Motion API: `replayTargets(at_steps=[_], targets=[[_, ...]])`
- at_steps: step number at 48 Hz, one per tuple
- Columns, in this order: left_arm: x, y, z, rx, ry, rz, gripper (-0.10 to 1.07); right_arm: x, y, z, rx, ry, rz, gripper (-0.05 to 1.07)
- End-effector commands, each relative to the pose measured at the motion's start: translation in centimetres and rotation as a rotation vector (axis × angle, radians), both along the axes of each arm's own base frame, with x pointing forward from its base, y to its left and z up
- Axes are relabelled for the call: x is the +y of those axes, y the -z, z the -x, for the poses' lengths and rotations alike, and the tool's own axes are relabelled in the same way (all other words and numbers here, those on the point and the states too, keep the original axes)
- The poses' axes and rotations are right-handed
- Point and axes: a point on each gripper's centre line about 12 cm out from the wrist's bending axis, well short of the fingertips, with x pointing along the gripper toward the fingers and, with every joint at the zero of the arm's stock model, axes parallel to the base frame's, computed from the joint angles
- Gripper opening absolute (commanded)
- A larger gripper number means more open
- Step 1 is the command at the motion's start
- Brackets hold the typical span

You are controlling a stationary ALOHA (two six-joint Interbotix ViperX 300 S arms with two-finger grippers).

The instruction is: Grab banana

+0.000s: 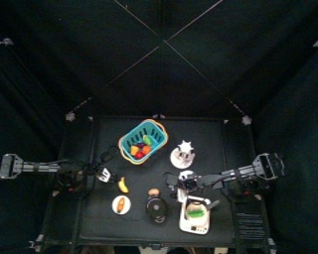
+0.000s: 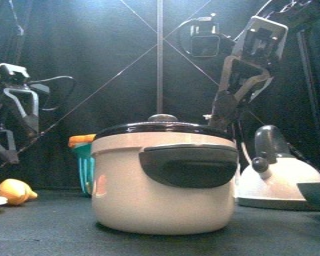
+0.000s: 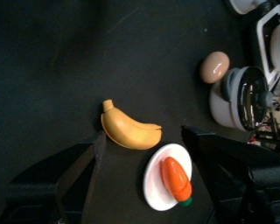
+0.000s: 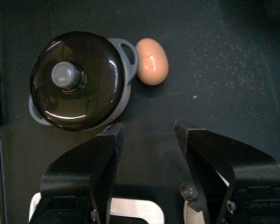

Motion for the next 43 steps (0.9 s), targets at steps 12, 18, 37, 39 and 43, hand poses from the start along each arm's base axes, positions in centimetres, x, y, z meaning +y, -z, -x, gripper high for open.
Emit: replayTargets(at_steps=[12, 18, 37, 39, 43], targets=[[2.5, -3.2, -1.3, 0.182, -0.049, -0.045, 1.00, -0.1, -1.0, -0.3, -0.031, 0.005, -0.003, 0.86], [2.7, -4.1, -0.9, 0.287, -0.128, -0.086, 1.00, 0.0, -0.8, -0.2, -0.026, 0.002, -0.005, 0.86], [-3.5, -2.7, -3.7, 0.278, -0.281, -0.151, 1.01, 0.1, -0.9, -0.5, -0.028, -0.001, -0.002, 0.86], [-3.8, -2.3, -4.1, 0.283, -0.298, -0.160, 1.01, 0.1, -0.9, -0.6, -0.029, -0.001, -0.003, 0.86], [-4.3, -1.4, -4.6, 0.309, -0.317, -0.149, 1.01, 0.1, -0.8, -0.7, -0.027, -0.001, -0.003, 0.86]])
